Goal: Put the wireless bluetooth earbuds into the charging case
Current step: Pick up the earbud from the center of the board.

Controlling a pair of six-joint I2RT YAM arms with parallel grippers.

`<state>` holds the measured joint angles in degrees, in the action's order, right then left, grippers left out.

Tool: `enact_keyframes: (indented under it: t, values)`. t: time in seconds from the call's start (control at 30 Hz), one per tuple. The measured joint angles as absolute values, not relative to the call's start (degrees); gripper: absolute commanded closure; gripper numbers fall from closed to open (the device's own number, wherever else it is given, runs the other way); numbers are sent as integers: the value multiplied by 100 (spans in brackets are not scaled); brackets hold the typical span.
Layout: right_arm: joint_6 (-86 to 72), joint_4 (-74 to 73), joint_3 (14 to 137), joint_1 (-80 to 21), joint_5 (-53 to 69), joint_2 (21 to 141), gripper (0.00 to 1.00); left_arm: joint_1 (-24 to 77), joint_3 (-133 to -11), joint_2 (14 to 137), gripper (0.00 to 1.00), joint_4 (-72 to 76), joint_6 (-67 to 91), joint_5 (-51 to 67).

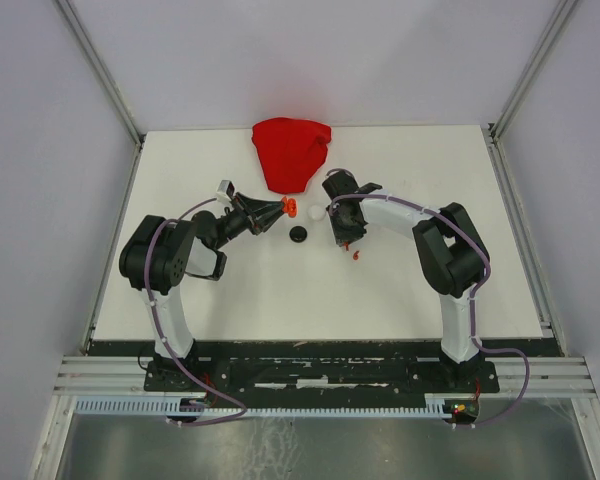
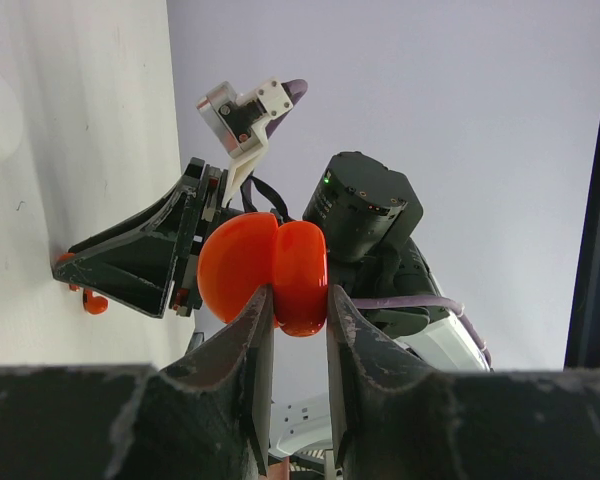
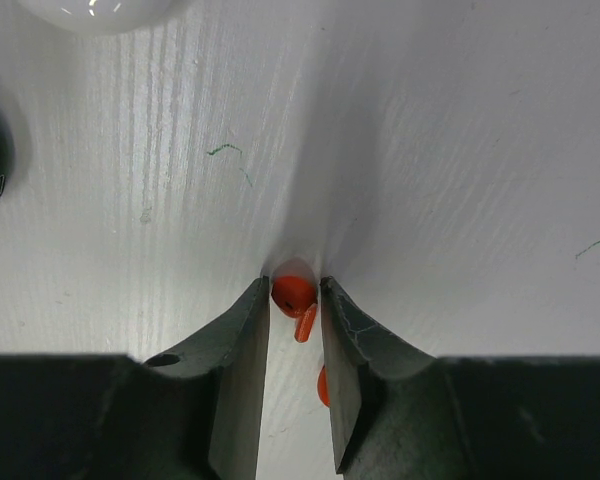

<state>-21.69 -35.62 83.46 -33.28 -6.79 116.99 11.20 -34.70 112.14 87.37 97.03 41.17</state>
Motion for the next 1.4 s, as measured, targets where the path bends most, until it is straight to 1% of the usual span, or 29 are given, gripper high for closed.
enact_keyframes:
  t: [0.07, 0.13, 0.17, 0.57, 0.7, 0.8, 1.0, 1.4]
  values:
    - [-2167, -3562, 8346, -3328, -676, 11699, 69, 1122, -3465, 11214, 97, 8737, 9703, 4117]
    - [-2169, -3562, 8346, -3328, -676, 11699, 75, 1120, -3463, 11214, 97, 8737, 9703, 4117]
    - [-2165, -3562, 8346, -3328, -676, 11699, 77, 1120, -3463, 11214, 97, 8737, 9703, 4117]
    - [-2110, -3520, 8335, -3334, -777, 11684, 80, 1120, -3463, 11214, 97, 8737, 9703, 4117]
    - [-1918, -3273, 8099, -3334, -888, 11459, 81, 1122, -3463, 11216, 97, 8737, 9706, 4156]
    - [-1747, -2987, 7826, -3332, -928, 11069, 86, 1122, -3463, 11233, 97, 8742, 9721, 4222]
    - [-1415, -2126, 7428, -3332, -825, 10184, 86, 1203, -3529, 11443, 97, 8739, 9918, 4362]
    - [-974, -40, 6167, -3332, 119, 8919, 85, 1466, -3889, 11808, 97, 8742, 10318, 4615]
